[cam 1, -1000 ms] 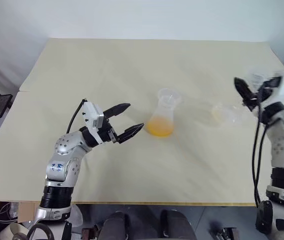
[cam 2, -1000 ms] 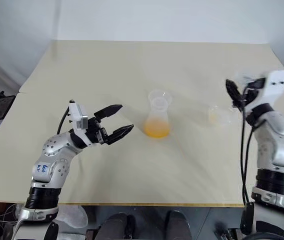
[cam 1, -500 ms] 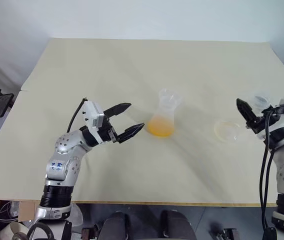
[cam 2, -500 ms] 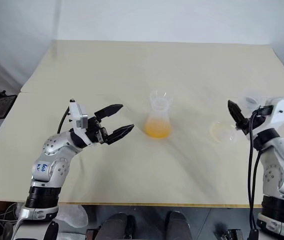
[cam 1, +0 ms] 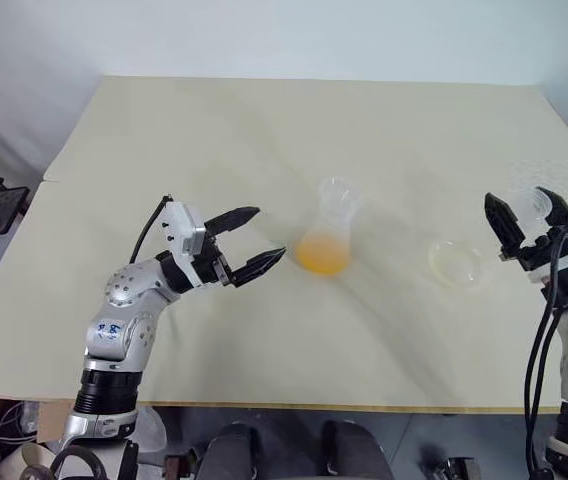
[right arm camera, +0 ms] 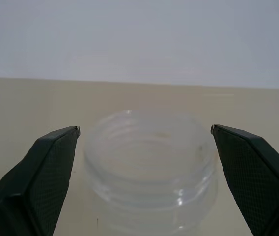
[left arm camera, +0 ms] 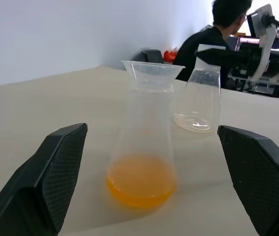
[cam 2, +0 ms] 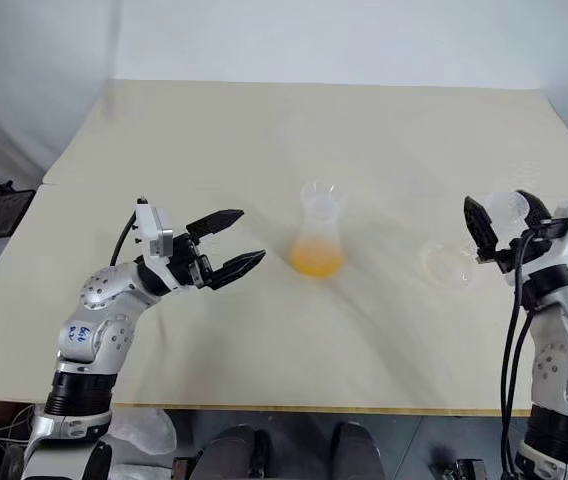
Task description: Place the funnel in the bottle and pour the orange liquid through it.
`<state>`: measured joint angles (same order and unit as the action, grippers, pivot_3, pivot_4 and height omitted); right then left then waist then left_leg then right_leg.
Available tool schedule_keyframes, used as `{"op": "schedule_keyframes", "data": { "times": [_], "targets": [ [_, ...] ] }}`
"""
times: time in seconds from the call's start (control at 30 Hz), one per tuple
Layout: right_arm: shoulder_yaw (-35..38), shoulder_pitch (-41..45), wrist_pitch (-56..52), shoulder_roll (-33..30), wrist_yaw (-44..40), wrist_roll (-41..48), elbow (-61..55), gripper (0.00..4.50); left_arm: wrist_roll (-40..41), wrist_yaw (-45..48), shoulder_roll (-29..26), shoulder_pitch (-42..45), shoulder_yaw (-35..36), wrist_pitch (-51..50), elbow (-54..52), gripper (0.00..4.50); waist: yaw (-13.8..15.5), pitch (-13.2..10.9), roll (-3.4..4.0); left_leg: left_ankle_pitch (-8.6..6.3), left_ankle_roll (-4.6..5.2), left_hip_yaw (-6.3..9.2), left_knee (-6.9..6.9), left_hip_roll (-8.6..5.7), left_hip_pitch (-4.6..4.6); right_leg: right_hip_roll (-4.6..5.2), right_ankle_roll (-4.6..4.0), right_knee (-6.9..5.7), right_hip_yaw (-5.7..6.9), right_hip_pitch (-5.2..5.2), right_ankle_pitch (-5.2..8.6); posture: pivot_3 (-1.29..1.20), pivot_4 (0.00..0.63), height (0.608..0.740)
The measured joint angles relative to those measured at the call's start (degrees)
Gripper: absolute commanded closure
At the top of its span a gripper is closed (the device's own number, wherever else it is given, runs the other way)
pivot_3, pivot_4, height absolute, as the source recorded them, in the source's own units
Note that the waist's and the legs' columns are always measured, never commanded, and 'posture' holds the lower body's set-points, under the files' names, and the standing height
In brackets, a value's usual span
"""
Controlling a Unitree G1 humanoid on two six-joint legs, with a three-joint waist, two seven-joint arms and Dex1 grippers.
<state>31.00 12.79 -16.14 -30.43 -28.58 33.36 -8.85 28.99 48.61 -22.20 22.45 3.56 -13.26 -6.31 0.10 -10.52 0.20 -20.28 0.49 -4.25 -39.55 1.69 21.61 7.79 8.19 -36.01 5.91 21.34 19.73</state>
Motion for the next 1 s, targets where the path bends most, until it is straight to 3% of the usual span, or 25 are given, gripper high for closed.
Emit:
{"op": "schedule_keyframes", "data": {
  "times": [0.33,0.57,0.73,1.0],
  "targets": [
    [3.0,3.2,8.3,-1.0,-4.3,1.4,0.8,0.02,0.3,1.5,-1.8,0.0,1.0,-0.7,0.2,0.00,-0.1,0.0,0.00,0.00,0.00,-0.01,0.00,0.01,-0.02,-0.01,0.00,-0.01,-0.01,0.01,0.00,0.00,0.150,0.740],
    [-5.2,6.3,5.5,-9.5,-20.1,6.2,-2.2,0.02,1.3,4.8,-9.0,-1.9,3.6,-3.7,0.0,0.00,-0.2,0.0,0.02,0.00,-0.01,-0.01,0.03,0.09,-0.06,-0.07,0.00,0.00,-0.04,0.01,0.00,0.00,0.150,0.740],
    [-10.4,-0.1,6.0,-11.4,-31.0,6.1,-3.9,0.02,0.8,5.8,-12.9,-5.5,5.2,-3.1,-0.6,0.00,0.8,0.0,-0.01,-0.03,0.05,0.03,0.02,0.00,-0.05,0.05,0.01,0.04,-0.01,-0.05,-0.01,0.00,0.150,0.740],
    [-10.5,-13.7,6.3,-14.5,-43.1,5.9,-4.4,0.02,-1.8,5.2,-14.8,-15.4,6.9,-0.1,-5.8,0.00,1.3,0.0,-0.02,-0.03,0.05,0.02,0.00,0.00,-0.10,0.03,0.01,0.12,0.00,-0.15,-0.01,0.00,0.150,0.740]
  ]
}}
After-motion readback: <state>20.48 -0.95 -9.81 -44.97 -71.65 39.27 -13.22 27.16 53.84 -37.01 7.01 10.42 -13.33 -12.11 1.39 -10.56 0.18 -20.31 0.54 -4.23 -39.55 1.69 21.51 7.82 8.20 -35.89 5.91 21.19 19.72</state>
